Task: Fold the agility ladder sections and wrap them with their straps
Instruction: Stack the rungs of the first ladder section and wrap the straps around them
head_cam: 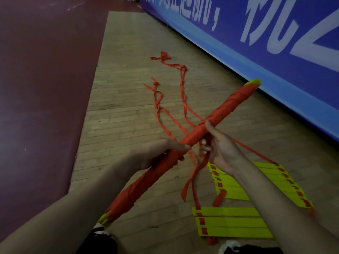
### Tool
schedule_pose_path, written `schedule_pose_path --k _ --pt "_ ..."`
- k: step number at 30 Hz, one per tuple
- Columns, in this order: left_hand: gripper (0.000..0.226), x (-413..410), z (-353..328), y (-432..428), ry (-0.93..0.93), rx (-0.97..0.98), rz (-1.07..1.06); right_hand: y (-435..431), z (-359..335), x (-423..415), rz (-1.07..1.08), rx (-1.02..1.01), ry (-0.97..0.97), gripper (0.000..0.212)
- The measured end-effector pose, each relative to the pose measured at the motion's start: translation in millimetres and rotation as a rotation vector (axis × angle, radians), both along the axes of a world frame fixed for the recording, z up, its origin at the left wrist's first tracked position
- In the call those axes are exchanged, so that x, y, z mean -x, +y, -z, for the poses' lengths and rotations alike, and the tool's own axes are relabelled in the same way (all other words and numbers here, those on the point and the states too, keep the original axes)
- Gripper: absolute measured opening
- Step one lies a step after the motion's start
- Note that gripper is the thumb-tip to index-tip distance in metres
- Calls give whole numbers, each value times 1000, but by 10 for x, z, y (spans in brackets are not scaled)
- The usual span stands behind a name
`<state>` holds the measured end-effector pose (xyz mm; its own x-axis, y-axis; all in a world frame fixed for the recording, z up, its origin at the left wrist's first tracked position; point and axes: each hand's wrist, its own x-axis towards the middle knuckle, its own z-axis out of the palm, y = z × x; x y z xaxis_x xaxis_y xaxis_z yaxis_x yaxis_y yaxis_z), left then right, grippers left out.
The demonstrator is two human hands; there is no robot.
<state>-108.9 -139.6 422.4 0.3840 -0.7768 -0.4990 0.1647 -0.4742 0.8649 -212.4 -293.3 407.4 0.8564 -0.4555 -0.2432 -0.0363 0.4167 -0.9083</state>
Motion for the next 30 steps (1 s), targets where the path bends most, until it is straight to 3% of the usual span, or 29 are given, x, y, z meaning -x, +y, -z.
schedule_pose_path --k 3,7,9,11,13,16,18,22,27,30 --pt "43 11 40 -33 -193 -8 -133 4 11 -19 11 113 27 30" --pt "54 45 81 -45 -791 -49 -139 26 103 -21 -4 188 167 34" --pt "53 103 91 -44 -1181 -105 -70 52 102 -10 -52 173 290 48" --pt "52 154 117 -50 -1449 -111 6 64 95 -3 -112 162 380 64" --pt "53 189 174 -66 -1581 -39 30 65 93 1 -124 123 400 68" --pt "48 224 254 -95 -1704 97 16 48 96 -5 -42 -2 361 52" --pt "42 239 269 -113 -1631 139 11 18 89 -3 4 -56 314 42" --pt "34 183 216 -105 -1193 213 -54 -37 55 12 19 -5 217 38" --pt "38 107 -30 -75 -513 144 22 13 -6 29 -37 54 124 35" --pt "52 25 -90 18 -291 -23 97 51 -24 34 -58 75 79 31"
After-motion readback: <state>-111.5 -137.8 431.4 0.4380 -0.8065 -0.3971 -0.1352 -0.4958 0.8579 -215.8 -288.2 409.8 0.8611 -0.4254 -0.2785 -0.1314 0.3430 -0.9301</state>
